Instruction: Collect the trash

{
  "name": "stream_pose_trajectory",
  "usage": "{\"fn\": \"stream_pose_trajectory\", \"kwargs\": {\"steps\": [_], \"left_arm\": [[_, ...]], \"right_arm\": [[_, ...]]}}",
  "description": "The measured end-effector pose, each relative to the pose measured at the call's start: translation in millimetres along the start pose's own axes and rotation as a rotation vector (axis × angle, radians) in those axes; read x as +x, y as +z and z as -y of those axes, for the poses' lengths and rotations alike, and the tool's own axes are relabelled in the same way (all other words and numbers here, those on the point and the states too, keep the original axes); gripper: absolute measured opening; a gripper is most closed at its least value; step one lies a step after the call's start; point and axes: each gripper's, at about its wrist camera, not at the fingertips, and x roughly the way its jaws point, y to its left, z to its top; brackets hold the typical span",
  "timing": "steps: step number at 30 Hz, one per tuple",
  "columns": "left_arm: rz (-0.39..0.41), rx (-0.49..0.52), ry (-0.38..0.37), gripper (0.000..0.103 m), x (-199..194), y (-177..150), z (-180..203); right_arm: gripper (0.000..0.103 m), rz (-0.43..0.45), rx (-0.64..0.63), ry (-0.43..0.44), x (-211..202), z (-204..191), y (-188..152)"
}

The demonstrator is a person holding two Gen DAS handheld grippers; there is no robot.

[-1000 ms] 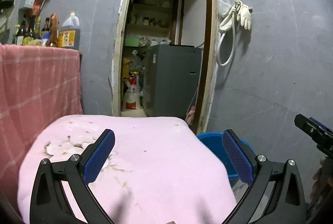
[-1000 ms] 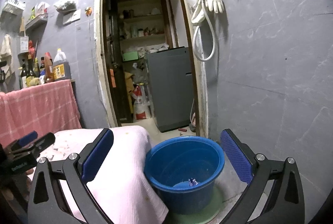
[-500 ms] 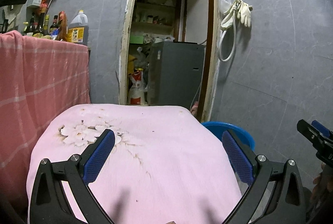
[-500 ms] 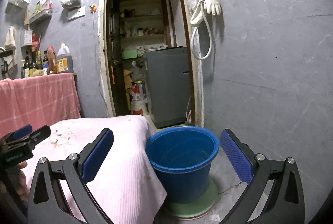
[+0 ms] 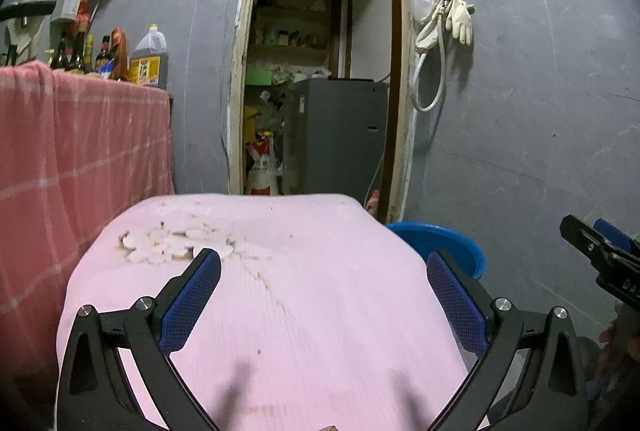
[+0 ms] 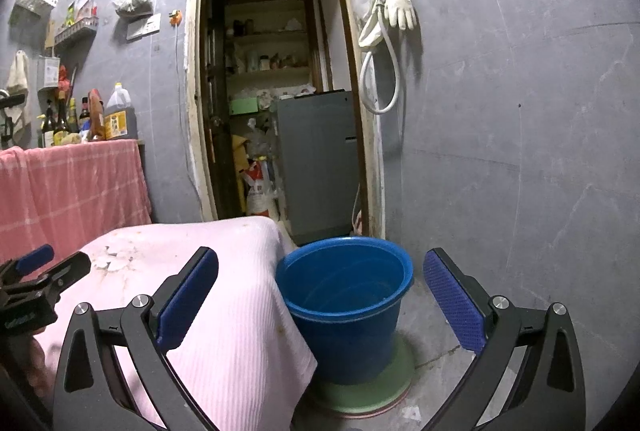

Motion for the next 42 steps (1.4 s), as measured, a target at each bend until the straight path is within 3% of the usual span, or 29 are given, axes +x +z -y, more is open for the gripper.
{"fn": "stream_pose_trajectory", "kwargs": {"steps": [7,16,32,42], "left_arm": [[-0.037,-0.036,0.006,0.101,1.3,-14.8,-3.1],[-0.012,-0.062,0.023,0.101,-2.3,-21.5,-7.4],[-0.011,-0.047,0.014,0.101,-5.9,-28.6,-4.6],[-0.013,-0.027,0.013,0.101,-4.4,-30.9,-0.6]], "right_arm": [[0.103,-0.032,0.018,0.008,-4.7,0.4,-15.0],[0.103,-0.022,-0.048,-0.001,-10.7,-15.3,-26.1],[0.103,-0.019,-0.081,-0.005,-14.1,-26.4,-40.5],[0.103,-0.024,-0.039,-0.010,-13.5,-18.3,-39.6]]}}
